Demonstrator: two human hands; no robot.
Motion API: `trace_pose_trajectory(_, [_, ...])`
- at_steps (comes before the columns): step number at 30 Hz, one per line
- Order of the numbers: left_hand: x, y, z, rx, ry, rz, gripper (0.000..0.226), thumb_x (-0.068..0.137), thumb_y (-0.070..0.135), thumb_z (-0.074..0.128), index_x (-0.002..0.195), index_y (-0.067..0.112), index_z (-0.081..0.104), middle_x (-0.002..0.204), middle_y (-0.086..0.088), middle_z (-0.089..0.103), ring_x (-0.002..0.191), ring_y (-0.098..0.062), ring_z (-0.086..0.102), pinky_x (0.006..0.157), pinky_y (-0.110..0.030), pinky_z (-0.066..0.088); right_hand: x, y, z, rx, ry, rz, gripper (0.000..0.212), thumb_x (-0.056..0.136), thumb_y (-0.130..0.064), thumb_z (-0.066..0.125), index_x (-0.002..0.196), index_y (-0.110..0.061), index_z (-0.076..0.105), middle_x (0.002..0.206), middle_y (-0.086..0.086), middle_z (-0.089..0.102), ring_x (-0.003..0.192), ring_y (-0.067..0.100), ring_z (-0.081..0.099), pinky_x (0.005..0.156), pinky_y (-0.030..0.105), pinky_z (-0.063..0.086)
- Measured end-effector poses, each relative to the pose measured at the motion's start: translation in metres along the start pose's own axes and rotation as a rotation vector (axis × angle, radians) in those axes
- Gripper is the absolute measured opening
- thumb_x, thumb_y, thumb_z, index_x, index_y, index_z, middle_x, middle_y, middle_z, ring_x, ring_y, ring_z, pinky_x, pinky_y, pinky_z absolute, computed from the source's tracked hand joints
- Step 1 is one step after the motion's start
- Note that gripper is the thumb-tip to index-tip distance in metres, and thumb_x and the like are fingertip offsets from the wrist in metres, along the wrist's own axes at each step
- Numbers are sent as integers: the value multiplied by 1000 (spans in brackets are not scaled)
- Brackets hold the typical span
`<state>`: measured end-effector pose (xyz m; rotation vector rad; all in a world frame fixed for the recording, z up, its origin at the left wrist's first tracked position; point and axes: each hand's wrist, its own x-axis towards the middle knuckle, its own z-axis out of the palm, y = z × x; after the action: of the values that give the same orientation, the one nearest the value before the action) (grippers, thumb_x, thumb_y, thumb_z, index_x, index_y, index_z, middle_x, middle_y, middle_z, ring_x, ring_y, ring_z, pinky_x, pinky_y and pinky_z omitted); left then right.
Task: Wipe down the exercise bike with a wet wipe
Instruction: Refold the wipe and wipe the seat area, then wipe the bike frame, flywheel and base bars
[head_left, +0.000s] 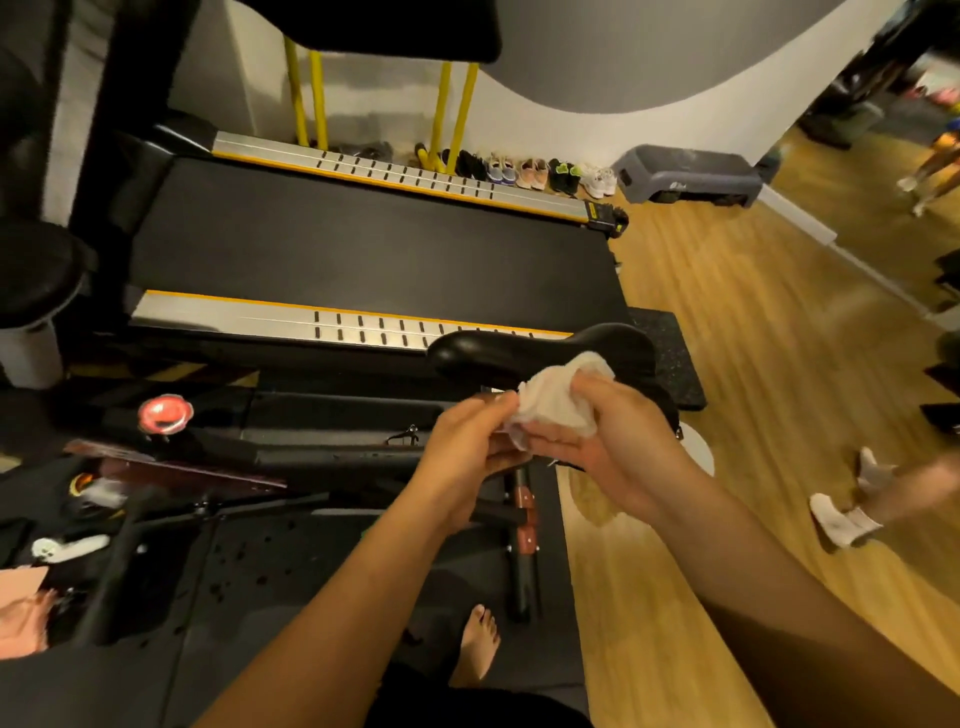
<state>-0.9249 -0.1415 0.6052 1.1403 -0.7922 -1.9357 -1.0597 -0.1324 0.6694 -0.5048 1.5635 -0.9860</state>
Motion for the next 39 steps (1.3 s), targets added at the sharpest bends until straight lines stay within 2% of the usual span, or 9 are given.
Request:
trace_pose_trajectory(6, [-31, 3, -43, -187, 247, 193, 12, 96, 14, 57, 105, 12, 66, 105, -2, 71, 98, -18, 70, 82, -29, 57, -6, -5, 33, -22, -58, -123, 33, 98, -12, 48, 129, 2, 50, 129, 27, 55, 113, 43, 59, 88, 48, 56])
trace_pose_trajectory(12, [-60, 25, -100, -100, 343, 403, 31, 80, -7, 71, 91, 18, 56, 91, -3, 64, 90, -21, 66, 74, -26, 54, -22, -14, 99, 2, -374, -106, 65, 94, -61, 36, 94, -9, 74, 104, 13, 74, 102, 27, 70, 92, 48, 51])
trace_pose_trajectory(17, [-96, 23, -150, 207, 361, 345, 69, 62, 10, 68, 128, 28, 55, 114, 3, 62, 105, -14, 61, 78, -21, 49, -26, 2, 167, -620, -636, -208, 16, 94, -16, 59, 108, -15, 67, 115, 13, 69, 106, 28, 66, 96, 45, 53])
trace_pose_trajectory(20, [-126, 22, -174, 83, 194, 316, 49, 68, 16, 58, 116, 18, 68, 104, 1, 70, 99, -15, 63, 82, -25, 49, -34, 11, 201, -766, -736, -171, 16, 93, -14, 59, 102, -15, 72, 109, 11, 70, 109, 31, 63, 98, 45, 47])
trace_pose_trajectory(23, [-149, 18, -190, -39, 386, 358, 11, 82, 24, 69, 90, 21, 76, 88, -4, 71, 84, -22, 63, 77, -34, 48, -44, 22, 226, -857, -806, -167, 21, 94, -21, 59, 85, -22, 78, 98, 6, 74, 100, 26, 66, 92, 42, 50])
trace_pose_trajectory(26, [-165, 8, -207, -110, 710, 403, 20, 95, 13, 62, 78, 20, 71, 73, -3, 66, 72, -22, 59, 71, -39, 48, -52, 34, 240, -781, -832, -157, 22, 96, -25, 57, 87, -23, 77, 95, 6, 74, 95, 24, 68, 90, 41, 54])
trace_pose_trajectory(31, [-180, 8, -213, -304, 776, 454, 11, 103, 19, 49, 101, 17, 61, 96, -10, 69, 83, -23, 66, 78, -44, 55, -52, 64, 244, -274, -841, 311, 60, 91, -59, 49, 115, -6, 66, 98, 13, 69, 87, 25, 67, 91, 43, 52])
trace_pose_trajectory(34, [-179, 5, -215, -137, 823, 425, 5, 101, 22, 53, 105, 24, 56, 94, -6, 70, 78, -14, 70, 68, -31, 57, -61, 90, 242, -505, -932, 322, 45, 93, -37, 55, 128, -10, 61, 117, 18, 68, 107, 31, 65, 99, 48, 48])
trace_pose_trajectory(39, [-179, -10, -222, -111, 965, 438, 31, 99, 24, 56, 126, 37, 45, 82, -4, 67, 64, -13, 63, 54, -25, 48, -57, 91, 247, -475, -711, 95, 16, 96, -17, 57, 106, -7, 65, 95, 15, 74, 93, 31, 70, 94, 53, 52])
